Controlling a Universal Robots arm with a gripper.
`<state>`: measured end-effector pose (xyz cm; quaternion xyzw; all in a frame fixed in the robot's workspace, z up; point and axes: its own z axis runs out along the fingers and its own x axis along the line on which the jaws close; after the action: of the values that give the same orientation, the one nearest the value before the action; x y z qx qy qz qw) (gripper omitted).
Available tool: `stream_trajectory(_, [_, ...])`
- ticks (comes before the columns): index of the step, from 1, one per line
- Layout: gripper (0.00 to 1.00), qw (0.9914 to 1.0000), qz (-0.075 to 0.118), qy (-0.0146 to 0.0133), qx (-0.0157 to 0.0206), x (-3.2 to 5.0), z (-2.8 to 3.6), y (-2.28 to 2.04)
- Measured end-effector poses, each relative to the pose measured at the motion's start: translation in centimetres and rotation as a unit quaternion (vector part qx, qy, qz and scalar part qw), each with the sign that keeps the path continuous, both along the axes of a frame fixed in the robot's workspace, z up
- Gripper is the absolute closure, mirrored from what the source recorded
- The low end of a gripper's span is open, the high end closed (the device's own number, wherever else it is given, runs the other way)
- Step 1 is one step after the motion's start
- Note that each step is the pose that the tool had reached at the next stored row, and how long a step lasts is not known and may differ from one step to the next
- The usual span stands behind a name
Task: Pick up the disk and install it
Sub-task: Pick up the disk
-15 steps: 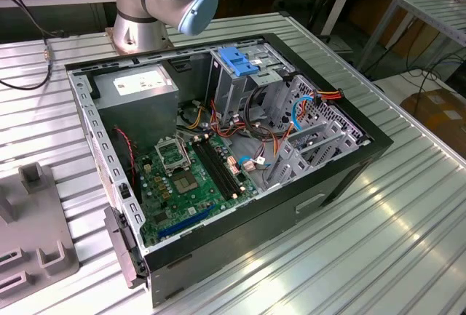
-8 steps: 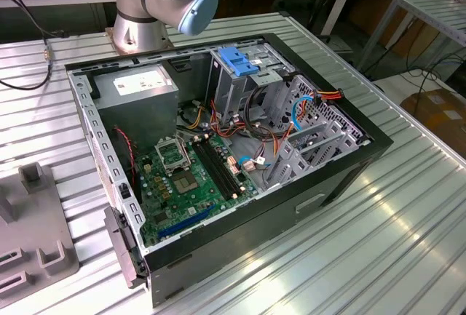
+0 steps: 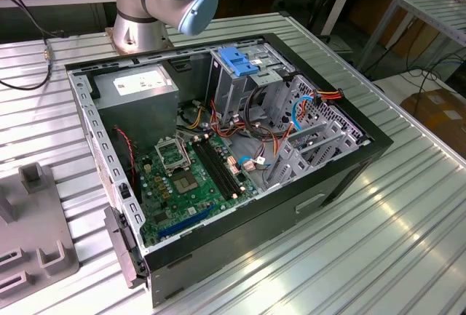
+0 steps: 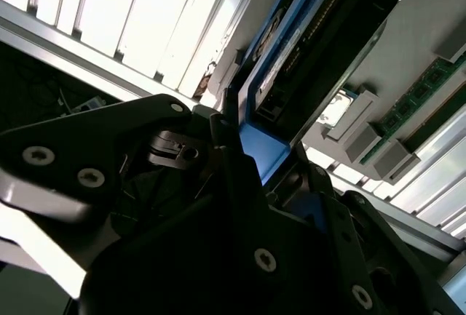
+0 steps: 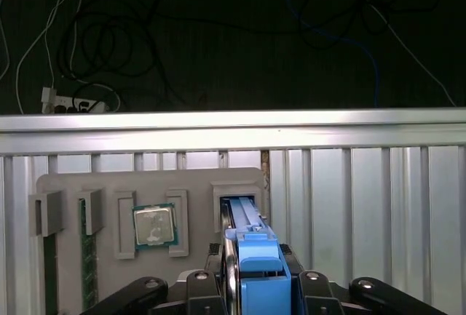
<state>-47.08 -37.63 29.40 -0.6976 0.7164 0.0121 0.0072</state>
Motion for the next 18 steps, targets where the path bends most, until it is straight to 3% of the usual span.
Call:
stream_trajectory(7, [0.63, 1.0, 0.0, 0.0001, -0.0001, 0.0, -0.02, -0.02])
stream_trajectory(18, [0.63, 1.0, 0.0, 0.0001, 0.0, 0.0, -0.04, -0.02])
